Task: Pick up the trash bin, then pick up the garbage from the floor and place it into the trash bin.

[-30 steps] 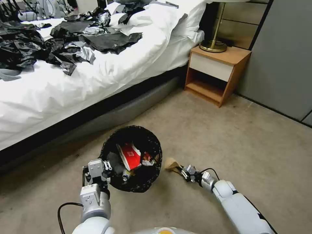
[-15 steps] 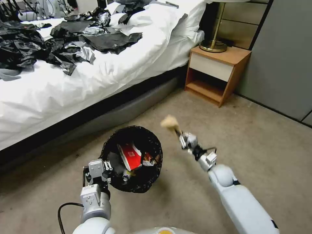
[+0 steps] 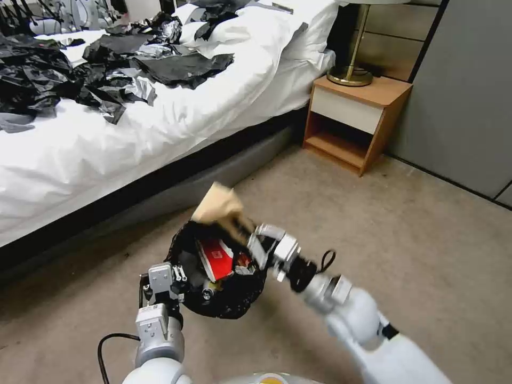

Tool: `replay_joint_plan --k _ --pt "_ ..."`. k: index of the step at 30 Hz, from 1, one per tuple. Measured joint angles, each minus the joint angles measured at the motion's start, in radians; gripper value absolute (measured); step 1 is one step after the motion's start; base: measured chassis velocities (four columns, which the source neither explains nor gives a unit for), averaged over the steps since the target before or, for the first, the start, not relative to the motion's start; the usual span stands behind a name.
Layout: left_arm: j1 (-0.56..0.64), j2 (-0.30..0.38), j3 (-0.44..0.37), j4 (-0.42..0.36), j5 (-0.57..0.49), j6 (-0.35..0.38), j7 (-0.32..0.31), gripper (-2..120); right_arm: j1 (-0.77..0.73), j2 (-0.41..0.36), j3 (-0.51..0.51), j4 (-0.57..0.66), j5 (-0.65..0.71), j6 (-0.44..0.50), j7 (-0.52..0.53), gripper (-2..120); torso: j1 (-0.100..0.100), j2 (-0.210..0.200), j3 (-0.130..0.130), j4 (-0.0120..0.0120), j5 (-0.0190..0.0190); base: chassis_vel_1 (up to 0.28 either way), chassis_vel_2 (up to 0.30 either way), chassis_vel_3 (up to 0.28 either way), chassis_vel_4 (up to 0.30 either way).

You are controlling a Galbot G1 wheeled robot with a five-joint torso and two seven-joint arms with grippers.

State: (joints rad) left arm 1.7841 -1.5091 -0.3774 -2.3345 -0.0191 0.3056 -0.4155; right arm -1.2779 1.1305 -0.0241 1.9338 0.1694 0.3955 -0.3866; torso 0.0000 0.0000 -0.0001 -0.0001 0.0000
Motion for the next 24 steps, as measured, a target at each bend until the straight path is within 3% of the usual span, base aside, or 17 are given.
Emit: replay_joint_plan --k 15,24 --pt "0.003 0.003 0.003 -0.007 -0.004 0.004 0.000 3 0.025 0.032 -0.003 -0.154 -0.023 0.026 -0.004 1 0.000 0.000 0.000 0.0001 0.0000 0.000 0.000 0.000 0.000" --pt "0.003 0.003 0.006 -0.007 -0.003 0.004 0.000 3 0.037 0.041 -0.003 -0.150 -0.023 0.014 0.006 32 0.000 0.000 0.000 0.0001 0.0000 0.000 0.000 0.000 0.000"
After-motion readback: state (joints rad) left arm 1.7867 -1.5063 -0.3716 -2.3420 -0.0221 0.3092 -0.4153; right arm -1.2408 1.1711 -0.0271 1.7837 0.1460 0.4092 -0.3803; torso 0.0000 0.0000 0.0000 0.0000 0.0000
